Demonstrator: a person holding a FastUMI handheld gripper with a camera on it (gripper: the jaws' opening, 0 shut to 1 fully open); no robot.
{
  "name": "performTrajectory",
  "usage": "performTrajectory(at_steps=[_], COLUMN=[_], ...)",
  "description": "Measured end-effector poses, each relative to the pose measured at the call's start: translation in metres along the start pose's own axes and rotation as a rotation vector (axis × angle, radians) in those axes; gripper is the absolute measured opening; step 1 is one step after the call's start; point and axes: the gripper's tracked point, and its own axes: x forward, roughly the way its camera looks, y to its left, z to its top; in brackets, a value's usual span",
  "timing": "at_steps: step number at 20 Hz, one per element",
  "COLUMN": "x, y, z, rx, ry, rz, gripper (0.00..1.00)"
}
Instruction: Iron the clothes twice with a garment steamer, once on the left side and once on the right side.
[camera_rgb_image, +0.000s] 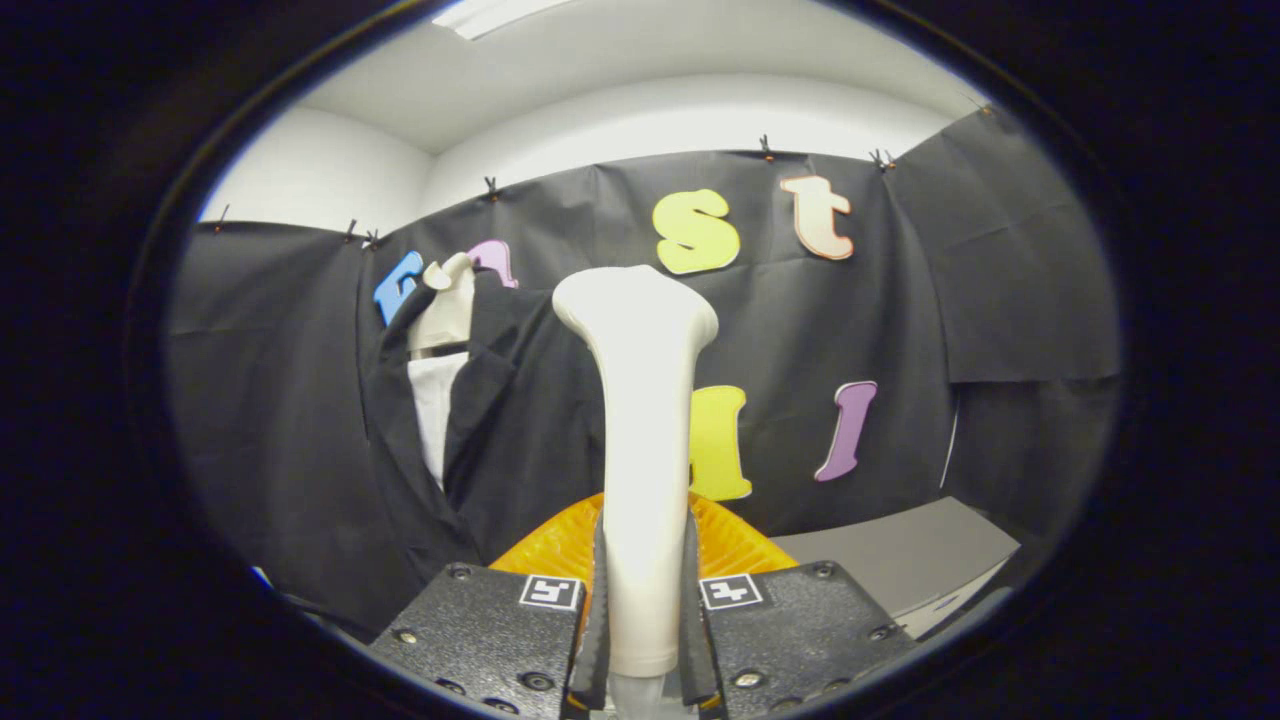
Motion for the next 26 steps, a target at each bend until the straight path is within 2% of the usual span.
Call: performTrajectory(at_steps=[4, 9, 18, 26], x=[0.016, 0.031, 0.044, 0.037], y=[0.060, 0.099, 0.104, 0.094], z=[-0.010, -0.023, -0.052, -0.106], rx=[-0.022, -0.052, -0.112, -0.143], ry=[0.019, 0.030, 0.083, 0.174], rz=[0.020, 0.011, -0.041, -0.050], gripper=[0.30, 0.30, 0.30, 0.30])
